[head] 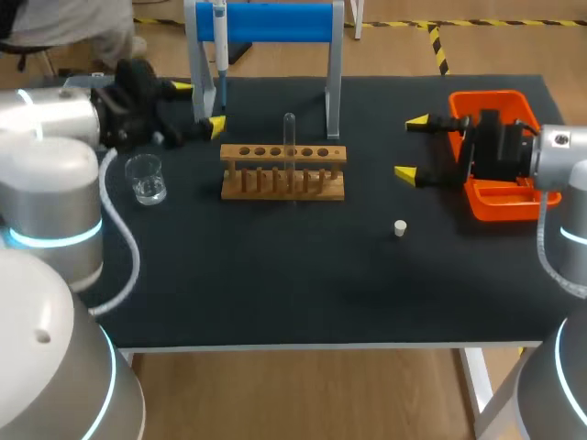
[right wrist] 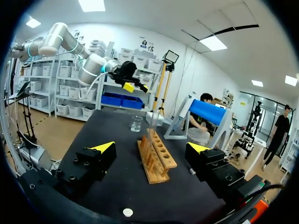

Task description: Invert the test tube, pick up the pipette, mount the tip to pipette, aspirate from beaker and dispense into the tube, eject the tip, return the pipette, and cap with the stopper.

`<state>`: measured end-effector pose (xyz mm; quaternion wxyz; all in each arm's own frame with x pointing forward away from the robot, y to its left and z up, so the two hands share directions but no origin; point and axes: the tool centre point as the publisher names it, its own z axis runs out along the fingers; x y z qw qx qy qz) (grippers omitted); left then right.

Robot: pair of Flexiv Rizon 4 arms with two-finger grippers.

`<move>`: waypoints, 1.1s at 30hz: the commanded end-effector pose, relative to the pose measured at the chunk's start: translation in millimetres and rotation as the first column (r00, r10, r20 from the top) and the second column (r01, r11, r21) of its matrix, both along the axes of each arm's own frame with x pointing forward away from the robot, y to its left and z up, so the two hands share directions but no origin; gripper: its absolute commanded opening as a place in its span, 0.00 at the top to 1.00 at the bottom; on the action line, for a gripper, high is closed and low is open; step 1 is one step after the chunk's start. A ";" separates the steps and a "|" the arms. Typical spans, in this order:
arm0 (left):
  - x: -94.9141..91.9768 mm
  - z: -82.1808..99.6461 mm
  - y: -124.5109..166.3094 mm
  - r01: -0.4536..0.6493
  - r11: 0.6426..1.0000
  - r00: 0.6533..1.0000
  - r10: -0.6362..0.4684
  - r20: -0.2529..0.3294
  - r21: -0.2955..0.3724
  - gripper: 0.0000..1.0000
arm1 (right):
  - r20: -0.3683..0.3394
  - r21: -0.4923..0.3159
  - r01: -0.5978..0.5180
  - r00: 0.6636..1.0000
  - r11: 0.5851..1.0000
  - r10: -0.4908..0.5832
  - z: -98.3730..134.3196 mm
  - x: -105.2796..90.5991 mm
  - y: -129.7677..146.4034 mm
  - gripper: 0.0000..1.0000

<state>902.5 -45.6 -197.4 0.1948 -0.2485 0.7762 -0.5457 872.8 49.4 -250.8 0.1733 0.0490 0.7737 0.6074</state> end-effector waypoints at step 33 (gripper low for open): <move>-70.6 -4.7 -19.7 -0.074 0.997 0.997 0.074 0.019 -0.033 0.00 | 0.001 -0.001 0.002 1.000 1.000 -0.002 -0.6 -0.3 0.4 0.00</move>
